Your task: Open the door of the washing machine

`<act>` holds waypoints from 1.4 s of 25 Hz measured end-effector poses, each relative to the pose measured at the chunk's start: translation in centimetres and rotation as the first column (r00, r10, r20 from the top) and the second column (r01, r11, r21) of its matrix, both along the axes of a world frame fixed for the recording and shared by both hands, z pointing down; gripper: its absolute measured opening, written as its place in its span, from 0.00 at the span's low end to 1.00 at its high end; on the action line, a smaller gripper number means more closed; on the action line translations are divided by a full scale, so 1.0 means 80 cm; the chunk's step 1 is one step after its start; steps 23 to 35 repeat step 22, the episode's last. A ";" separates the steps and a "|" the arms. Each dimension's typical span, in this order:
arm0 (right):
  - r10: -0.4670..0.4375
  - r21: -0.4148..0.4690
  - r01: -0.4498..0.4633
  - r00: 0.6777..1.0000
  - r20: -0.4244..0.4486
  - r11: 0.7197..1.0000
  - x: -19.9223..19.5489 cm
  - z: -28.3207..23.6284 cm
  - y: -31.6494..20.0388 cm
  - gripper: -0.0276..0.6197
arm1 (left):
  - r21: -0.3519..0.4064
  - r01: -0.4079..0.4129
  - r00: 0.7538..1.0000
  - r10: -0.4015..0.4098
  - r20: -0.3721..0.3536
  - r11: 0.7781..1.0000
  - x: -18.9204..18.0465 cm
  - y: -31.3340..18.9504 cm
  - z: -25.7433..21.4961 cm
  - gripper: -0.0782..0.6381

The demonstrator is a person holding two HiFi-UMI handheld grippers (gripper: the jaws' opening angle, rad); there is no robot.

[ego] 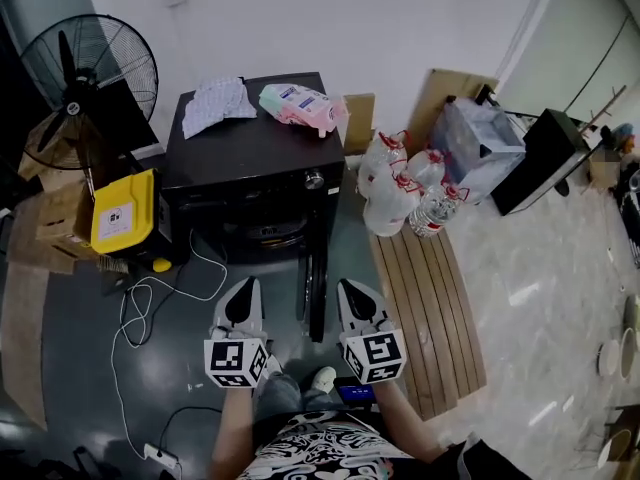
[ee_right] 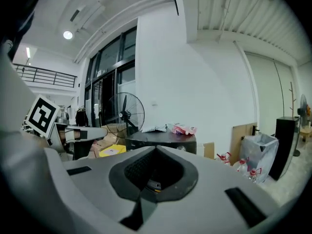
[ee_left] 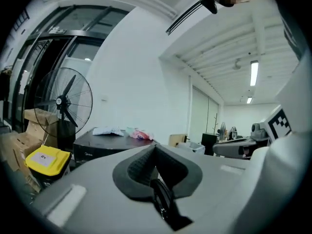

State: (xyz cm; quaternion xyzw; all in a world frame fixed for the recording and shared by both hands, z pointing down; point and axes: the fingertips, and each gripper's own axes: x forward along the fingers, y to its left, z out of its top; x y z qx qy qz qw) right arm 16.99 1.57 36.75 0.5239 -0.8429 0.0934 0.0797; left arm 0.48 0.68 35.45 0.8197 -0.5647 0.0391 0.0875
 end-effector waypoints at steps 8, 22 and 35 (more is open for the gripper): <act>0.002 -0.003 -0.002 1.000 -0.028 1.000 -0.005 -0.003 0.003 0.05 | -0.029 0.011 0.998 -0.013 -0.062 1.000 -0.011 0.001 -0.002 0.11; -0.023 -0.005 0.023 0.998 -0.055 1.000 -0.029 0.012 0.007 0.05 | -0.058 0.016 0.997 -0.020 -0.075 0.998 -0.027 0.002 0.013 0.11; -0.023 -0.005 0.023 0.998 -0.055 1.000 -0.029 0.012 0.007 0.05 | -0.058 0.016 0.997 -0.020 -0.075 0.998 -0.027 0.002 0.013 0.11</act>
